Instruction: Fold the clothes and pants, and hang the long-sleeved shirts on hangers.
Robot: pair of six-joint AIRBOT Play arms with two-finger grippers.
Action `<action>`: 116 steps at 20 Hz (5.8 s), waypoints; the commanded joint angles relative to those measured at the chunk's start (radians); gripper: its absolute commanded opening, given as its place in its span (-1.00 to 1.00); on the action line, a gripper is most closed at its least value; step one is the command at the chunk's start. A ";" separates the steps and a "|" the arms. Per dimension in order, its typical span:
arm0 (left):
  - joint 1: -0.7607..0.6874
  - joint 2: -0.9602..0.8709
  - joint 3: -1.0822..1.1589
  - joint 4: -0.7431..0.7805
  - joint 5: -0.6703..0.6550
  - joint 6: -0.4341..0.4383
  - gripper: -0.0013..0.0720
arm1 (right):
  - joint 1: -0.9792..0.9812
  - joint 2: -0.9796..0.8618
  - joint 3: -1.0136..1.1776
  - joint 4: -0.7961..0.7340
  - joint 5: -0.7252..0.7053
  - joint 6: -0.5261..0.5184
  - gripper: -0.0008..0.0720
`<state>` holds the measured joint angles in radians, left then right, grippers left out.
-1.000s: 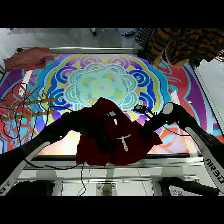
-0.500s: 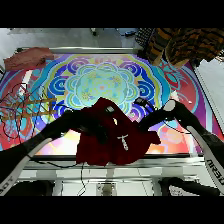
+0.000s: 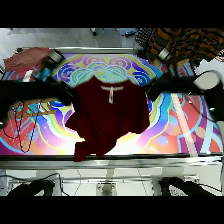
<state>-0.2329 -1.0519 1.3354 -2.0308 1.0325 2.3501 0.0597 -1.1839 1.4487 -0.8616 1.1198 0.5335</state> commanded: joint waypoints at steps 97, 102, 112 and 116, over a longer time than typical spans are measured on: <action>0.875 0.465 -0.409 0.064 0.151 -0.082 -0.89 | 0.208 0.024 -0.163 0.021 -0.026 0.035 -0.86; 0.810 0.559 -0.302 -0.223 0.281 0.141 -0.89 | 0.208 0.026 -0.156 0.015 -0.079 0.178 -0.86; 0.341 0.414 -0.303 0.071 0.468 0.059 -0.89 | 0.123 0.026 -0.085 -0.138 -0.158 0.496 -0.86; 0.340 0.459 -0.303 0.026 0.478 0.059 -0.89 | 0.042 0.026 -0.086 -0.119 -0.154 0.496 -0.86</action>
<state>0.1280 -0.6121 1.0321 -2.0300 1.4952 2.4226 0.1501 -1.1587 1.3605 -0.9810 0.9710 0.9955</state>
